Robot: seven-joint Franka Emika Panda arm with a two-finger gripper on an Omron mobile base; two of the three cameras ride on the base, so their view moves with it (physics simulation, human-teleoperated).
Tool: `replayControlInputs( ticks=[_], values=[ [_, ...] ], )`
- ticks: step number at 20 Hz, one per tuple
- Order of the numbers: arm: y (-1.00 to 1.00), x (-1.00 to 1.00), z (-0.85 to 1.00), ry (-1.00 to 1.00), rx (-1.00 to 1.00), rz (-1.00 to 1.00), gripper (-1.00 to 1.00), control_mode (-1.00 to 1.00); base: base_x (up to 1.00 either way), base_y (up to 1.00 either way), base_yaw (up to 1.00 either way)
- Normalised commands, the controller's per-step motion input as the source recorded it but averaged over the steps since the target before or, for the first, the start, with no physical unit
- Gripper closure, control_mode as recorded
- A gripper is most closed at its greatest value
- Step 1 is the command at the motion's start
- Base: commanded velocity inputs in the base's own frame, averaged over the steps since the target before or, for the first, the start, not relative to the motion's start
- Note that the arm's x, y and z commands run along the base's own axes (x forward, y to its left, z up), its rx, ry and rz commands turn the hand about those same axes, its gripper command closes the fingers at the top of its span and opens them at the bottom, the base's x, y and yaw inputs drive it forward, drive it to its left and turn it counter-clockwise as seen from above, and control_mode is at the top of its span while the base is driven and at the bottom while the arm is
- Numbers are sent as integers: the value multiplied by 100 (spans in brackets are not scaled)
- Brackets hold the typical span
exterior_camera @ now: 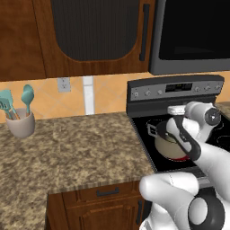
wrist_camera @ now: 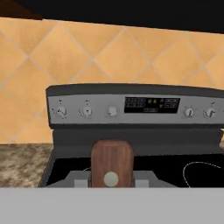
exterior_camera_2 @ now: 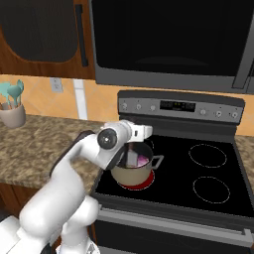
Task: Put the onion and onion in the pot. Retrieve the spatula and lightly stir the vegetables in the pot.
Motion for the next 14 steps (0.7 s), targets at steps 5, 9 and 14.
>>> replayControlInputs(
  ticks=[5, 9, 14],
  values=[
    [35, 16, -5, -15, -10, 17, 100, -100, 0, 0, 0],
    [9, -25, 35, -15, -6, 12, 100, -100, 0, 0, 0],
    [0, -37, 65, 0, -5, 2, 100, -100, 0, 0, 0]
  ],
)
